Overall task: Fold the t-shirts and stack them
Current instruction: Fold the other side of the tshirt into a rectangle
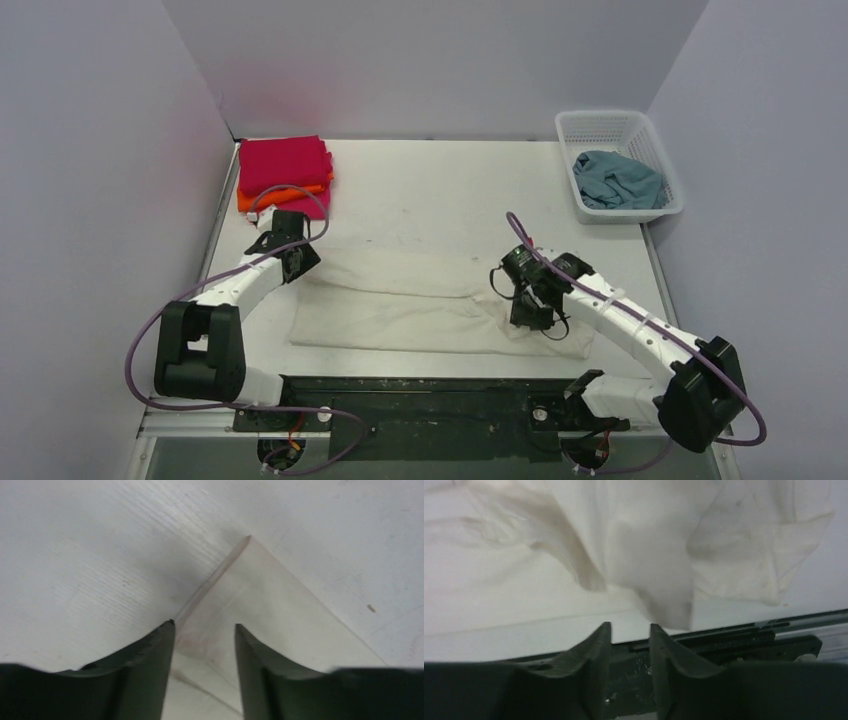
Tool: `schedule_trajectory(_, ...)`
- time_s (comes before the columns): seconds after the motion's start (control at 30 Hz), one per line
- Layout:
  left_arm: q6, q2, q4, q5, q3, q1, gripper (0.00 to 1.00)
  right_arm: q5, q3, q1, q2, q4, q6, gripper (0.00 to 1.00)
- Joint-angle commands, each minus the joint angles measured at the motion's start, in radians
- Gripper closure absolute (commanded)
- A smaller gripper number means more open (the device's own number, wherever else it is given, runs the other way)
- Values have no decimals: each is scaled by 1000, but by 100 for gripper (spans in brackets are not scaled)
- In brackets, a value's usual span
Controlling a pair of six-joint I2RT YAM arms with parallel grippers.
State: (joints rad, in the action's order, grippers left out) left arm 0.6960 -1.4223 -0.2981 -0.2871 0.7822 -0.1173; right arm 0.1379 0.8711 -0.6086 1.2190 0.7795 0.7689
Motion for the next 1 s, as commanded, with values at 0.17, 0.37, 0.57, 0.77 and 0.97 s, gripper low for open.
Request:
schedule_trajectory(0.17,133,138,-293,-210,161,2,15,24,-20,-162,-283,131,29,34)
schedule_trajectory(0.37,24,180,-79,178,111,-26,14,82,72,-54,-165,63,-35,11)
schedule_trajectory(0.57,-7,64,59,340,86,-138,11,-84,-23,148,-22,-240,26,12)
schedule_trajectory(0.77,-6,-81,83,349,47,-141,10,-56,-38,281,200,-345,47,11)
schedule_trajectory(0.97,-10,-125,90,318,-11,-84,9,-121,-47,372,384,-473,50,14)
